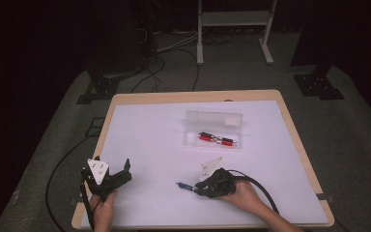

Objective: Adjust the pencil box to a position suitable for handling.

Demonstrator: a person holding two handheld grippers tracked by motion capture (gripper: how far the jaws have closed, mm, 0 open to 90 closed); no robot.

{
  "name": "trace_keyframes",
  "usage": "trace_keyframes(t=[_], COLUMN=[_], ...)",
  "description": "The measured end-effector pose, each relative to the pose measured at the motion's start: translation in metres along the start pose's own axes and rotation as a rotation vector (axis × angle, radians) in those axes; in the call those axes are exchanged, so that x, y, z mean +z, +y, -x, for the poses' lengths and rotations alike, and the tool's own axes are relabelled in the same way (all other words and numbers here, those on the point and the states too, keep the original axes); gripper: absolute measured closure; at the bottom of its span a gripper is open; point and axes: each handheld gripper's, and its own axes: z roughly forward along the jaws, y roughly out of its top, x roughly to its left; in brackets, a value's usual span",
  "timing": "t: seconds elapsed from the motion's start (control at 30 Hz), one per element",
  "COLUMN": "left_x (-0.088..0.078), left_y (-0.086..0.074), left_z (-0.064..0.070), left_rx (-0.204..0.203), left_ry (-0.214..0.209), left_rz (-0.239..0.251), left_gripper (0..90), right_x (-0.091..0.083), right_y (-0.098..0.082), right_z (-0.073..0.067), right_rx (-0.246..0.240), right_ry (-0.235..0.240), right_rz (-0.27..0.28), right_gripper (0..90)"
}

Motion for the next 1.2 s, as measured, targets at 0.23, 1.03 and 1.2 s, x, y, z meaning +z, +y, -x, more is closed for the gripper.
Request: trace_keyframes(t=[0.23,1.03,1.2], left_x=[0.000,0.001,0.001], left_y=[0.000,0.000,0.000], left_z=[0.000,0.000,0.001], left_rx=[0.001,0.003,0.002], left_ry=[0.000,-0.004,-0.005], left_rz=[-0.002,-0.003,-0.001], left_gripper=[0.4,0.4,0.4], right_x=[0.000,-0.019,-0.030], right_y=[0.000,0.002,0.003], right_z=[0.001,0.013,0.022], right_rx=[0.012,0.044,0.057], right_ry=[0.022,0.023,0.016], right_rz=[0.004,0.047,0.066], right_gripper=[78.1,78.6,78.6])
